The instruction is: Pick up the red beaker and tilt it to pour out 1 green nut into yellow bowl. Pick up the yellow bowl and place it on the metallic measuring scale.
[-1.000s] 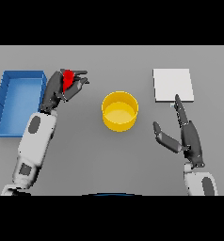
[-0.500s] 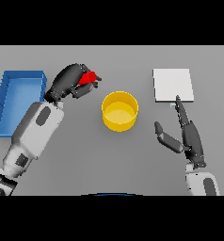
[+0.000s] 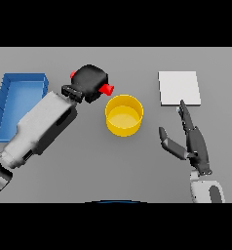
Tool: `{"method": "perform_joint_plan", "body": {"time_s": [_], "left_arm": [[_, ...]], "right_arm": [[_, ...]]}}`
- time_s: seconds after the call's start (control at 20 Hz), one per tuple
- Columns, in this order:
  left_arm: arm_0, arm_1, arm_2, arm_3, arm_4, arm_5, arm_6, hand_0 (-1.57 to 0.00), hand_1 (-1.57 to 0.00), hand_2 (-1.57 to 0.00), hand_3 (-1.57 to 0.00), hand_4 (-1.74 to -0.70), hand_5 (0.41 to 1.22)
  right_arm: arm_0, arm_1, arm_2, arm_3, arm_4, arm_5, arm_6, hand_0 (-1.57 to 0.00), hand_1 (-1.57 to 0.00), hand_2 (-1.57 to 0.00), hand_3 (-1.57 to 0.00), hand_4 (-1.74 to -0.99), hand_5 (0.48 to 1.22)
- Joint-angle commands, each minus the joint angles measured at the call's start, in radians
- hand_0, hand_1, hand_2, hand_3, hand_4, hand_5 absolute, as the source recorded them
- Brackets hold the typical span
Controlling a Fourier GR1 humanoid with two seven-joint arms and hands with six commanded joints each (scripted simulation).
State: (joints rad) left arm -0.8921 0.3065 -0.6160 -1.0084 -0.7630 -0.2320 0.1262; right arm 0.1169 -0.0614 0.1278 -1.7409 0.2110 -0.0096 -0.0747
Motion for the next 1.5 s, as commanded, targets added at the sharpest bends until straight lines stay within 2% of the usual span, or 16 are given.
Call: {"method": "perform_joint_plan", "body": {"time_s": [0.0, 0.2, 0.35, 0.5, 0.55, 0.6, 0.9, 1.0, 1.15, 1.35, 1.45], "left_arm": [[-0.028, -0.002, -0.024, 0.024, -0.019, -0.017, -0.012, -1.57, -1.57, -1.57, -1.38, -1.71, 1.211], [-0.108, 0.008, -0.121, 0.051, -0.103, -0.095, -0.057, -1.57, -1.57, -1.57, -1.29, -1.72, 1.217], [-0.17, -0.011, -0.18, 0.109, -0.165, -0.104, -0.12, -1.57, -1.57, -1.57, -1.43, -1.73, 1.219], [-0.212, -0.021, -0.243, 0.14, -0.227, -0.112, -0.164, -1.57, -1.57, -1.57, -1.5, -1.73, 1.22], [-0.224, -0.023, -0.265, 0.147, -0.248, -0.119, -0.177, -1.57, -1.57, -1.57, -1.51, -1.73, 1.22], [-0.242, -0.026, -0.284, 0.161, -0.27, -0.111, -0.194, -1.57, -1.57, -1.57, -1.52, -1.73, 1.22], [-0.305, -0.016, -0.402, 0.171, -0.394, -0.116, -0.258, -1.57, -1.57, -1.57, -1.56, -1.74, 1.221], [-0.317, -0.023, -0.442, 0.192, -0.437, -0.099, -0.266, -1.57, -1.57, -1.57, -1.56, -1.74, 1.221], [-0.347, -0.031, -0.487, 0.195, -0.487, -0.09, -0.286, -1.57, -1.57, -1.57, -1.57, -1.73, 1.221], [-0.394, -0.046, -0.535, 0.21, -0.544, -0.078, -0.301, -1.57, -1.57, -1.57, -1.57, -1.73, 1.221], [-0.443, -0.042, -0.56, 0.202, -0.572, -0.083, -0.335, -1.57, -1.57, -1.57, -1.57, -1.73, 1.221]], "right_arm": [[-0.001, 0.009, 0.002, 0.001, -0.004, -0.001, 0.012, 0.0, 0.0, 0.0, 0.0, -1.195, 0.671], [0.005, 0.016, -0.015, 0.01, -0.04, 0.007, 0.006, 0.0, 0.0, 0.0, 0.0, -1.206, 0.639], [0.019, 0.019, -0.01, 0.013, -0.022, -0.005, -0.017, 0.0, 0.0, 0.0, 0.0, -1.221, 0.617], [-0.002, 0.018, -0.012, 0.028, -0.001, -0.023, -0.019, 0.0, 0.0, 0.0, 0.0, -1.213, 0.591], [0.016, 0.022, -0.005, 0.013, 0.003, -0.024, -0.036, 0.0, 0.0, 0.0, 0.0, -1.205, 0.584], [0.006, 0.025, -0.014, 0.022, -0.001, -0.031, -0.018, 0.0, 0.0, 0.0, 0.0, -1.193, 0.578], [0.012, 0.03, -0.003, 0.004, -0.004, -0.025, -0.034, 0.0, 0.0, 0.0, 0.0, -1.147, 0.566], [0.007, 0.029, -0.009, 0.007, -0.007, -0.027, -0.014, 0.0, 0.0, 0.0, 0.0, -1.13, 0.565], [0.012, 0.019, -0.006, 0.009, 0.009, -0.029, -0.043, 0.0, 0.0, 0.0, 0.0, -1.136, 0.578], [0.002, 0.029, -0.009, 0.018, 0.004, -0.035, -0.027, 0.0, 0.0, 0.0, 0.0, -1.13, 0.577], [0.007, 0.022, -0.014, 0.01, 0.001, -0.035, -0.042, 0.0, 0.0, 0.0, 0.0, -1.133, 0.575]]}}
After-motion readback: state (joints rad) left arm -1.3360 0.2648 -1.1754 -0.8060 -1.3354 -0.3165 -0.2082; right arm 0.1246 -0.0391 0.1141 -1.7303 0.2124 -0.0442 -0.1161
